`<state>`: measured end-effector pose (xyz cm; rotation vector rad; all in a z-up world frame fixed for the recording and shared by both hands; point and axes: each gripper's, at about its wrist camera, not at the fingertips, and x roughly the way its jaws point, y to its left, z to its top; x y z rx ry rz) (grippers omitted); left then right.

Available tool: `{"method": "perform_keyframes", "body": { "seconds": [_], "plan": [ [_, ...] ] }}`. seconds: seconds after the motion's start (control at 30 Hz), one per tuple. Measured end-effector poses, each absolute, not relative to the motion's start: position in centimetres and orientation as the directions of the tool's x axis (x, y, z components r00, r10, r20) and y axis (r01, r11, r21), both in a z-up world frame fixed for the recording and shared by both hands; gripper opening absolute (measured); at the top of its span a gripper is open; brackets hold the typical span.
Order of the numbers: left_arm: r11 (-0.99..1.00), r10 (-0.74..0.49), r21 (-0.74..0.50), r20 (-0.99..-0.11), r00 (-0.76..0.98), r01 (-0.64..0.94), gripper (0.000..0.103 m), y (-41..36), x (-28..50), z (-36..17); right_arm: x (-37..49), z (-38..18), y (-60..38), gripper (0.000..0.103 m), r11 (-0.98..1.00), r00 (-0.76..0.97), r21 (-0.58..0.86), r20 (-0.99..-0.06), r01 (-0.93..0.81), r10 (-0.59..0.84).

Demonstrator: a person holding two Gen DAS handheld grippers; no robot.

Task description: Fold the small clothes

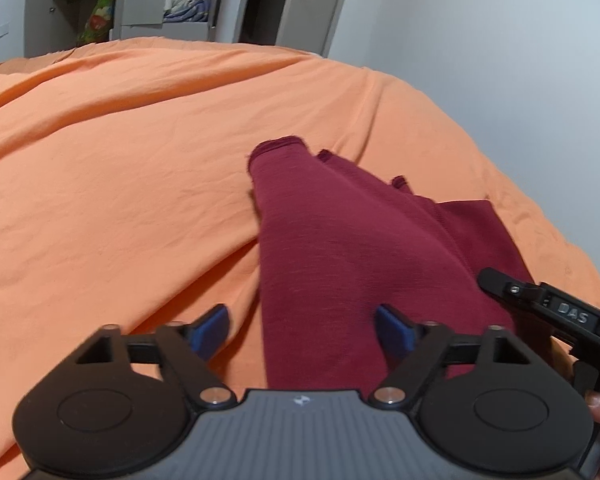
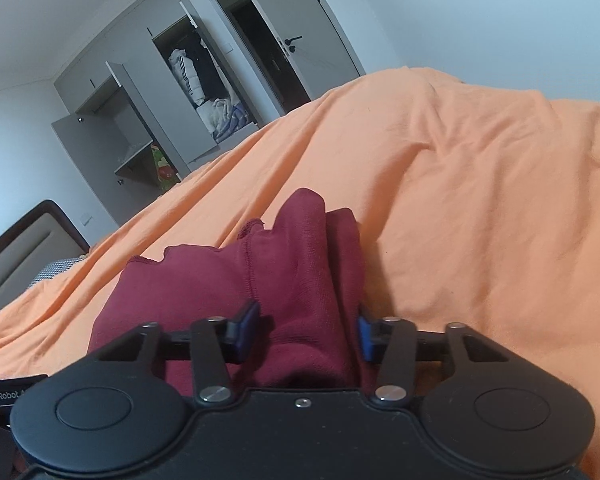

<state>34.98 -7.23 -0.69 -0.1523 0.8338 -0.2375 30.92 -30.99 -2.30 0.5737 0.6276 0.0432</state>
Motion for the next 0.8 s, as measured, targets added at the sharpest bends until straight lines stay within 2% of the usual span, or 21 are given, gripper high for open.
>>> {"method": "perform_keyframes", "body": {
  "seconds": [0.03,0.1,0.13,0.23,0.33,0.5,0.8],
  "plan": [
    [0.959,-0.282,-0.237,-0.708,0.647,0.157,0.062,-7.3,34.9,-0.6,30.8,-2.0,-30.8,0.030,0.854,0.814,0.504,-0.546,0.129,0.199],
    [0.957,-0.286,-0.243,-0.702,0.652,0.158,0.056,-7.4,34.8,-0.3,30.8,-1.4,-30.3,0.021,0.875,0.816,0.473,-0.545,0.106,0.196],
    [0.958,-0.284,-0.236,-0.699,0.657,0.163,0.049,-7.5,34.7,-0.1,30.7,-1.1,-30.0,0.019,0.885,0.818,0.457,-0.541,0.091,0.196],
    [0.956,-0.291,-0.233,-0.678,0.675,0.179,0.037,-7.4,34.5,0.7,30.3,0.4,-29.1,0.017,0.908,0.837,0.416,-0.513,0.047,0.191],
    [0.952,-0.304,-0.238,-0.651,0.696,0.193,0.033,-7.0,34.2,1.7,30.2,2.2,-28.1,0.016,0.926,0.858,0.378,-0.476,0.003,0.192],
    [0.959,-0.280,-0.214,-0.603,0.747,0.186,0.032,-5.4,34.0,3.7,31.1,4.7,-26.1,0.016,0.928,0.880,0.368,-0.417,-0.063,0.226],
    [0.988,-0.132,-0.135,-0.544,0.828,0.069,0.032,0.0,34.8,6.2,35.5,6.3,-20.1,0.016,0.905,0.889,0.383,-0.326,-0.186,0.321]
  ]
}}
